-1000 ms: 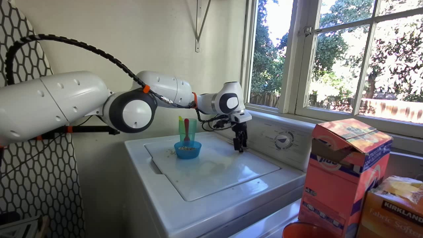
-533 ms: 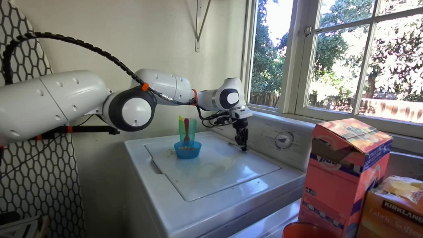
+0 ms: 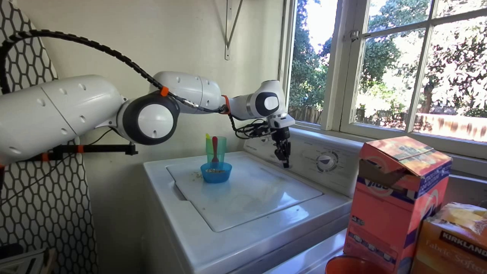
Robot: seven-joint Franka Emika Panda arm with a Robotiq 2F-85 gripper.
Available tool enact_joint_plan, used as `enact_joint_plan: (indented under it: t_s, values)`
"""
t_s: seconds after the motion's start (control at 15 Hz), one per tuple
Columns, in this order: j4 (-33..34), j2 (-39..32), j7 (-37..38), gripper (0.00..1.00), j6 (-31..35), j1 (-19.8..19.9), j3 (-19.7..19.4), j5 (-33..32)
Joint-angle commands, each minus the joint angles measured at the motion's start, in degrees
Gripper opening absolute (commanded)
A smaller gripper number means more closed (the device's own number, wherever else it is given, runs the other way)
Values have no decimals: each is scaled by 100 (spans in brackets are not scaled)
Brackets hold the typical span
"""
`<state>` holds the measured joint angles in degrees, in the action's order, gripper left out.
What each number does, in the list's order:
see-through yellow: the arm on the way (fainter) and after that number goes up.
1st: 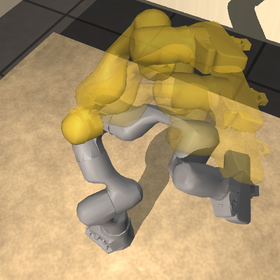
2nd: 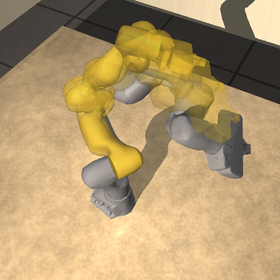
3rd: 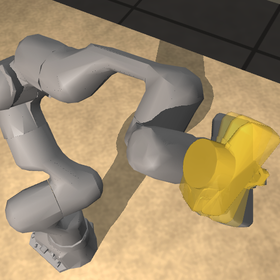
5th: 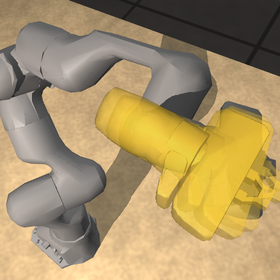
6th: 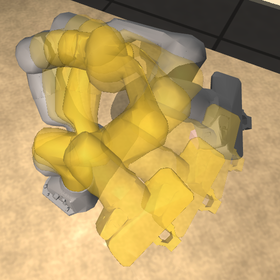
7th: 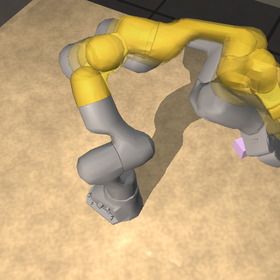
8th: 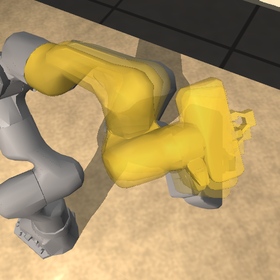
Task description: Put the silver spoon inside the green cup.
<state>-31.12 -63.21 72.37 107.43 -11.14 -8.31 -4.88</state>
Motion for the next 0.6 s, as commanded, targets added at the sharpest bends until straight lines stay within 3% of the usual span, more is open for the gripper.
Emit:
enact_joint_plan:
  t_s: [0.0, 0.53]
  values:
    - [-64, 420, -292, 1, -360, 144, -11, 14]
    - [-242, 1313, -1909, 1, -1686, 185, -26, -111]
